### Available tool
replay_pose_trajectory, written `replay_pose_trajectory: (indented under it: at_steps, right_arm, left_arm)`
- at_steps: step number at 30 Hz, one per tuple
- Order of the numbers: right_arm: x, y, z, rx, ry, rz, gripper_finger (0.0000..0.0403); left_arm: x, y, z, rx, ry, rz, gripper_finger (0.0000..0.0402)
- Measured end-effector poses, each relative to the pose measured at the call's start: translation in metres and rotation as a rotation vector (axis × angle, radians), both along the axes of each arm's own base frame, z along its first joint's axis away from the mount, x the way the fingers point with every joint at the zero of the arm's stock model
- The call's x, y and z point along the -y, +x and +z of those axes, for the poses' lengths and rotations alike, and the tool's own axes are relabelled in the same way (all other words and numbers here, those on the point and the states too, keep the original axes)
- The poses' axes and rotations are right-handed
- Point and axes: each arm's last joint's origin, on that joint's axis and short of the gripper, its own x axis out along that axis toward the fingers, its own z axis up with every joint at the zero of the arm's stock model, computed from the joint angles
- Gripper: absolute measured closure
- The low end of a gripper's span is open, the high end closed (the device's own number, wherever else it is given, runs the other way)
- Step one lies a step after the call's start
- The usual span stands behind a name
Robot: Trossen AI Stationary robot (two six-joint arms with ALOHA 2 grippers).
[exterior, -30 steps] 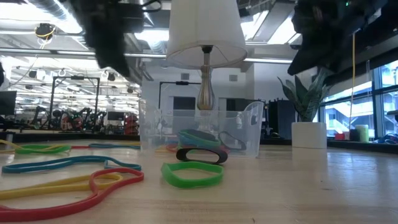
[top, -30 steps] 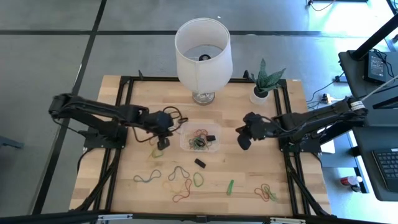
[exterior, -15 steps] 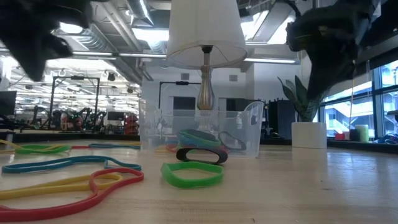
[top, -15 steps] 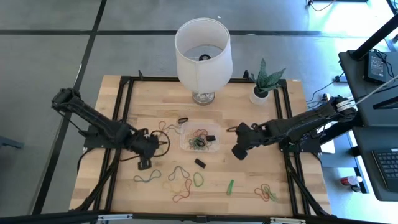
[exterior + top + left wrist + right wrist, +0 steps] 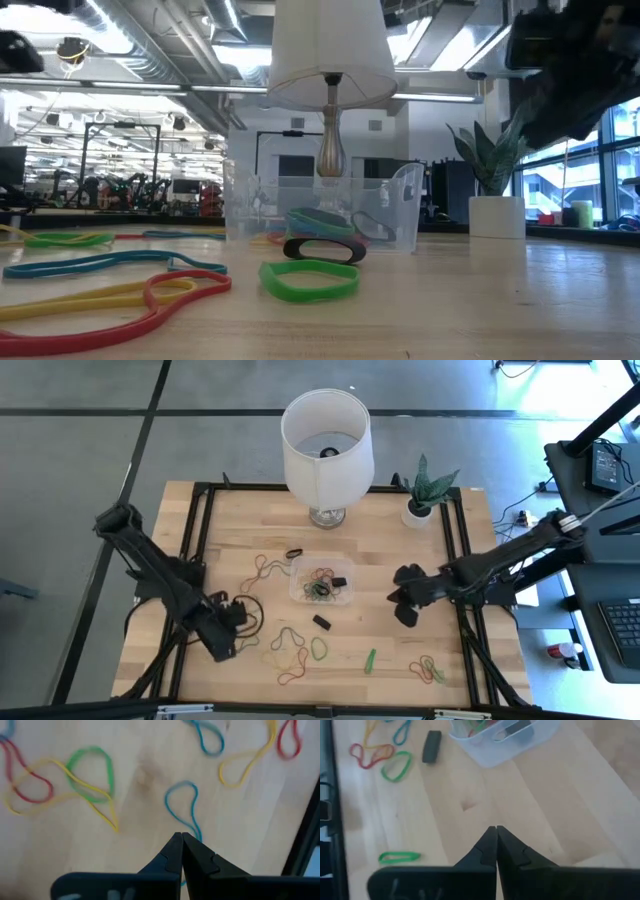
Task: Pick and place rubber bands into bin
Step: Put the left blue rubber band into the container
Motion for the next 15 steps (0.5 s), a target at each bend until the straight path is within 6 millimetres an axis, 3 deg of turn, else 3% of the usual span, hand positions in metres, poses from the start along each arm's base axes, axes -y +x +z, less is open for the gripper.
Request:
replay_pose_trajectory:
  at_steps: [5, 15]
  right_arm:
    - [0.002, -0.016, 0.003, 0.079, 0.031, 0.032, 0.04]
    - [0.008, -0.033, 0.012, 0.172, 0.01, 0.108, 0.0399]
  left_arm:
    - [0.015, 0.011, -0.025, -0.108, -0.016, -0.02, 0.0368]
    - [0.035, 0.028, -0.068, -0.193, -0.04, 0.092, 0.0256]
